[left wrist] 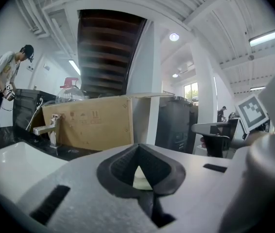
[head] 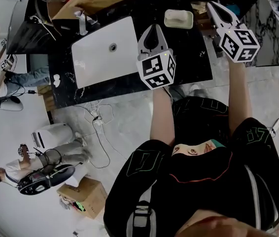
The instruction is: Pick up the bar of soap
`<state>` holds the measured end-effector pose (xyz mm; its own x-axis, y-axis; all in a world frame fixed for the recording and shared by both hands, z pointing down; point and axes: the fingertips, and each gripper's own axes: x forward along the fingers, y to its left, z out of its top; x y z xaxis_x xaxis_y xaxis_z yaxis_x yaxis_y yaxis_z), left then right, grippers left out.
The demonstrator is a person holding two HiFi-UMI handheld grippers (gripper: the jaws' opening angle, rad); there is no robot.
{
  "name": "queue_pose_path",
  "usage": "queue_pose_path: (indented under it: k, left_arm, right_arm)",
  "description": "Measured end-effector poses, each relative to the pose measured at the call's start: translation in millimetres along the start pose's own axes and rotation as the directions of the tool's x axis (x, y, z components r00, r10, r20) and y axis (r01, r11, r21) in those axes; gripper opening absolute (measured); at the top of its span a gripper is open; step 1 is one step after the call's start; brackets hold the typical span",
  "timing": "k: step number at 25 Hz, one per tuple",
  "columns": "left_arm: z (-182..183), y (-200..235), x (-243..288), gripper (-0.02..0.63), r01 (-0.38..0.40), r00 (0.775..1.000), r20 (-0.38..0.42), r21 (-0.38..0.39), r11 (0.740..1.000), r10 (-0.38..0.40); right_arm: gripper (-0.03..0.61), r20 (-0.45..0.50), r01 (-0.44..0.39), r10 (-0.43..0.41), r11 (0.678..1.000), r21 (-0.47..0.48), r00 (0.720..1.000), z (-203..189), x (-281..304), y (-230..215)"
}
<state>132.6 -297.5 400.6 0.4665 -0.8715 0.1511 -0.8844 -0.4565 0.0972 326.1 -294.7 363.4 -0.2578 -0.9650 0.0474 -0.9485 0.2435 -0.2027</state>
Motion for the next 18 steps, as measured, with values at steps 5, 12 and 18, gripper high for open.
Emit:
queue_pose_path:
  k: [5,12,18]
  left_arm:
    - [-29.1,20.6,-5.3,0.008,-0.052,0.997,-0.056,-0.039,0.998,0.050]
    - [-39.6,36.7,3.4,0.008,-0.064,0.997,-0.053,-0.116,0.991,0.058]
    - [-32.0,44.3,18.4,0.008,-0.067,0.997,-0.035,-0.134,0.989,0.063]
  right_arm:
    - [0.006,-0.070,-0.048,0.048,0.999,0.003,0.996,-23.6,27.2,5.3]
    - [0.006,-0.198,-0.211,0.180,0.966,-0.149,0.963,-38.2,59.8,34.1]
    - [0.006,-0.373,-0.320,0.199,0.900,-0.295,0.906,-60.7,83.7,41.9]
